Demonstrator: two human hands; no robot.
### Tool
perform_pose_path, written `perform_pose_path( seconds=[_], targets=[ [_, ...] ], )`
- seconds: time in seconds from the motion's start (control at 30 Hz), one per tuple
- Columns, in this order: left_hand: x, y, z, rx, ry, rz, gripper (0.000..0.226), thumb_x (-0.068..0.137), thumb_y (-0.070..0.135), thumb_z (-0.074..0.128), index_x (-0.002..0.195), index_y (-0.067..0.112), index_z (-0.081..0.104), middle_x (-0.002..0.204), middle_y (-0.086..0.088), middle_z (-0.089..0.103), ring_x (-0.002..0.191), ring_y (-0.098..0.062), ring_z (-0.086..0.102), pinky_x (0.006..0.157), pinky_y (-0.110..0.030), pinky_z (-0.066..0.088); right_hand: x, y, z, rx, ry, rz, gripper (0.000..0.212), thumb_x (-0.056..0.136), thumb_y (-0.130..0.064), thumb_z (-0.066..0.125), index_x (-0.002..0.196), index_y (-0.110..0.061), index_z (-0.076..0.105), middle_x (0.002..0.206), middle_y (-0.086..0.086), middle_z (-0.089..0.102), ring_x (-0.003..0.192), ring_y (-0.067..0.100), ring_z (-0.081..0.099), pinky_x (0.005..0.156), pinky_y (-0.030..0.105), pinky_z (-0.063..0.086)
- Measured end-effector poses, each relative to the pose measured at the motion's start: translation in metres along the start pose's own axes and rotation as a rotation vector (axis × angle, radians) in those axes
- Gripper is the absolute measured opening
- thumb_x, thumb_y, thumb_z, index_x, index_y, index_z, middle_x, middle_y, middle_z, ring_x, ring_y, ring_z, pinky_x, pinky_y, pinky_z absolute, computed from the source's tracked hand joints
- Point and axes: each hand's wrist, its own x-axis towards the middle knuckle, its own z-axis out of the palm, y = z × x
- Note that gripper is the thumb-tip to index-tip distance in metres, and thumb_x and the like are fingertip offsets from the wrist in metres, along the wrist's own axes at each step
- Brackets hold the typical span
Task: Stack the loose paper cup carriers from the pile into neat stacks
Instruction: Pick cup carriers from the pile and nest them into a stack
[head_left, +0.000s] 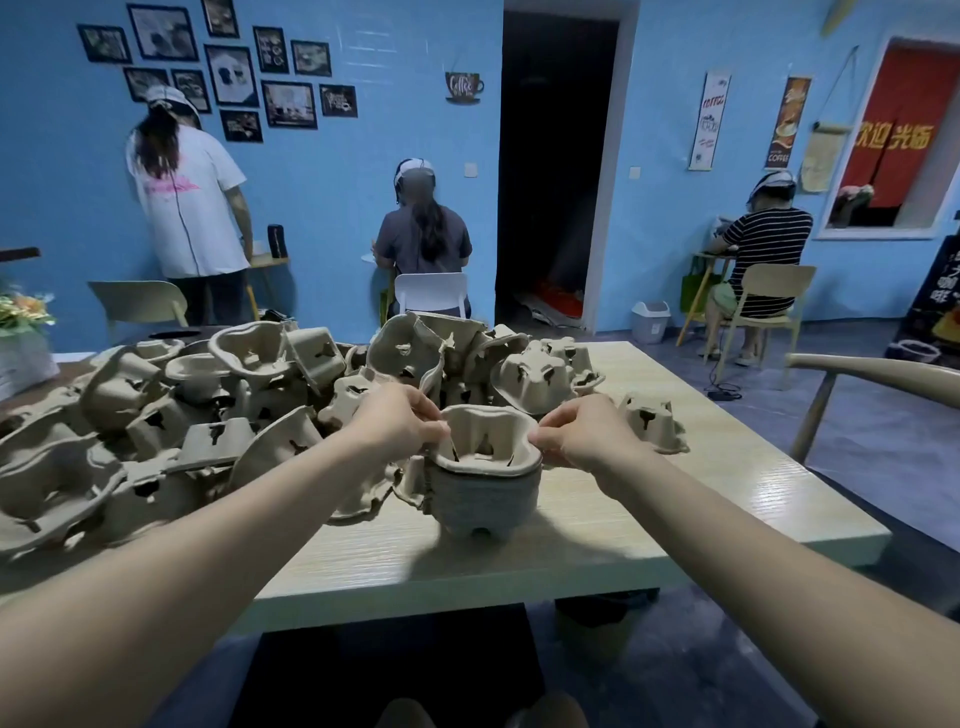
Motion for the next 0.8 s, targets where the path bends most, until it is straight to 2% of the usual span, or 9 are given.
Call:
perform_pose_path(
  seconds=[0.07, 0.1, 0.2, 0.27, 0.3, 0.4, 0.5, 0.63, 0.8],
  targets=[
    [-0.003, 0.001, 0.002, 0.141, 0.015, 0.038, 0.013, 0.083, 0.02, 0.07, 0.092, 0.013, 0.067, 0.074, 0.003, 0.064, 0.063, -0.007, 0.055, 0.055, -0.017, 0.042, 0.002, 0.002, 0.002, -0.081, 0.014, -0.021, 0.017, 0.076, -0.003, 0.073, 0.063, -0.011, 0.064, 0.072, 0.014, 0.067, 0.068, 0.025, 0.067, 0.082, 0.043, 0.057],
    [-0.003, 0.001, 0.002, 0.184, 0.017, 0.056, 0.014, 0.083, 0.021, 0.07, 0.095, 0.014, 0.066, 0.081, 0.001, 0.065, 0.066, -0.007, 0.055, 0.057, -0.017, 0.041, 0.003, 0.003, 0.002, -0.116, 0.016, -0.035, 0.015, 0.075, -0.007, 0.074, 0.064, -0.013, 0.065, 0.074, 0.013, 0.069, 0.073, 0.025, 0.068, 0.083, 0.043, 0.057],
    [-0.003, 0.005, 0.006, 0.29, 0.049, 0.127, 0.028, 0.083, 0.026, 0.07, 0.107, 0.015, 0.063, 0.11, -0.005, 0.059, 0.093, -0.018, 0.057, 0.081, -0.027, 0.046, 0.004, 0.005, 0.001, -0.187, 0.017, -0.089, 0.011, 0.075, -0.014, 0.076, 0.069, -0.016, 0.067, 0.083, 0.01, 0.071, 0.088, 0.025, 0.067, 0.085, 0.043, 0.055],
    [-0.003, 0.013, 0.01, 0.329, 0.057, 0.195, 0.034, 0.084, 0.03, 0.068, 0.114, 0.017, 0.06, 0.116, -0.005, 0.051, 0.106, -0.021, 0.053, 0.092, -0.029, 0.043, 0.005, 0.008, -0.003, -0.221, 0.033, -0.12, 0.006, 0.079, -0.016, 0.073, 0.083, -0.012, 0.071, 0.091, 0.009, 0.071, 0.093, 0.024, 0.064, 0.086, 0.039, 0.053],
    [-0.002, 0.018, 0.014, 0.333, 0.055, 0.232, 0.036, 0.085, 0.031, 0.067, 0.117, 0.017, 0.058, 0.116, -0.005, 0.049, 0.109, -0.021, 0.051, 0.095, -0.03, 0.042, 0.006, 0.01, -0.007, -0.237, 0.052, -0.133, 0.011, 0.081, -0.017, 0.072, 0.09, -0.01, 0.071, 0.095, 0.008, 0.07, 0.093, 0.022, 0.063, 0.084, 0.035, 0.051],
    [0.003, 0.037, 0.031, 0.329, 0.026, 0.326, 0.036, 0.086, 0.033, 0.065, 0.118, 0.019, 0.057, 0.117, -0.004, 0.049, 0.109, -0.019, 0.05, 0.098, -0.031, 0.04, 0.013, 0.021, -0.023, -0.277, 0.101, -0.15, 0.021, 0.083, -0.017, 0.069, 0.102, -0.008, 0.069, 0.102, 0.008, 0.069, 0.095, 0.02, 0.061, 0.08, 0.028, 0.046],
    [0.011, 0.06, 0.057, 0.316, -0.026, 0.384, 0.03, 0.086, 0.028, 0.064, 0.113, 0.017, 0.057, 0.116, -0.003, 0.048, 0.107, -0.019, 0.05, 0.097, -0.033, 0.041, 0.022, 0.037, -0.044, -0.33, 0.131, -0.132, 0.026, 0.084, -0.018, 0.069, 0.108, -0.007, 0.066, 0.106, 0.007, 0.067, 0.099, 0.02, 0.06, 0.085, 0.029, 0.045],
    [0.022, 0.086, 0.098, 0.315, -0.087, 0.431, 0.031, 0.086, 0.024, 0.062, 0.114, 0.013, 0.056, 0.115, -0.006, 0.048, 0.102, -0.021, 0.05, 0.09, -0.031, 0.042, 0.036, 0.059, -0.076, -0.405, 0.197, -0.114, 0.018, 0.082, -0.014, 0.068, 0.097, -0.004, 0.068, 0.103, 0.009, 0.069, 0.099, 0.026, 0.061, 0.086, 0.031, 0.044],
    [0.039, 0.096, 0.149, 0.317, -0.153, 0.393, 0.04, 0.086, 0.023, 0.063, 0.124, 0.014, 0.053, 0.126, -0.006, 0.048, 0.113, -0.023, 0.049, 0.092, -0.029, 0.039, 0.061, 0.085, -0.109, -0.47, 0.266, -0.051, 0.021, 0.083, -0.013, 0.065, 0.102, -0.004, 0.066, 0.109, 0.013, 0.066, 0.103, 0.031, 0.058, 0.087, 0.035, 0.045]
  ],
)
